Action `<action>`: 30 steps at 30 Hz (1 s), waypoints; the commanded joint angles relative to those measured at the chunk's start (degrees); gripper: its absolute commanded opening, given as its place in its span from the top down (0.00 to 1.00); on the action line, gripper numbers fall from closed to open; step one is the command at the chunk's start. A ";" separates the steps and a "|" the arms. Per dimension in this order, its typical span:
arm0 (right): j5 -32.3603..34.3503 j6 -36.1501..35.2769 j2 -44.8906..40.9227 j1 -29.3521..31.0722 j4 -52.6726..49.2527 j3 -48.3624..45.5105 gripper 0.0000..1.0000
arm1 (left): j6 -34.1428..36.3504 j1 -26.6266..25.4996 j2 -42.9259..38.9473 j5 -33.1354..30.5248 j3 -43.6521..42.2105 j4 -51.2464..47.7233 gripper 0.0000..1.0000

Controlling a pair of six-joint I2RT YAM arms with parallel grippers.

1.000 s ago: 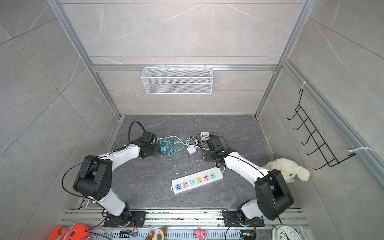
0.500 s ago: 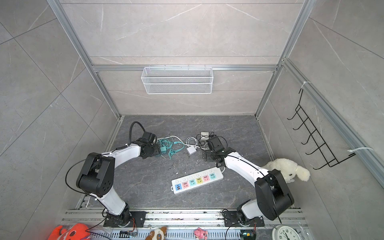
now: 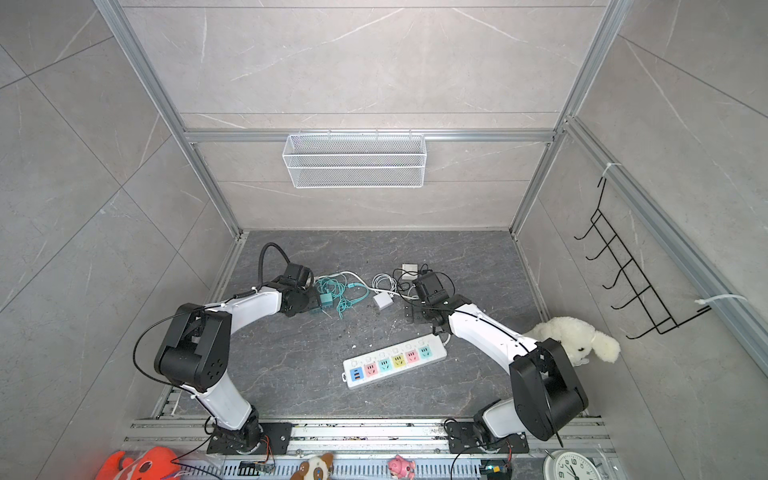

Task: Insert the plug
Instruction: 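Lower the left gripper and close it on a teal charger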

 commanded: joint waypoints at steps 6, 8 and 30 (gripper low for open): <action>0.73 -0.74 -0.57 0.38 -0.55 0.56 0.01 | -0.78 0.29 2.14 2.60 -0.39 -0.56 0.32; 0.73 -0.70 -0.51 0.34 -0.55 0.52 0.01 | -1.06 0.18 1.86 2.86 -0.88 -0.55 0.32; 0.16 -0.79 -0.43 0.34 -0.55 0.83 0.01 | 3.28 -0.19 1.28 4.12 -1.82 -0.67 0.54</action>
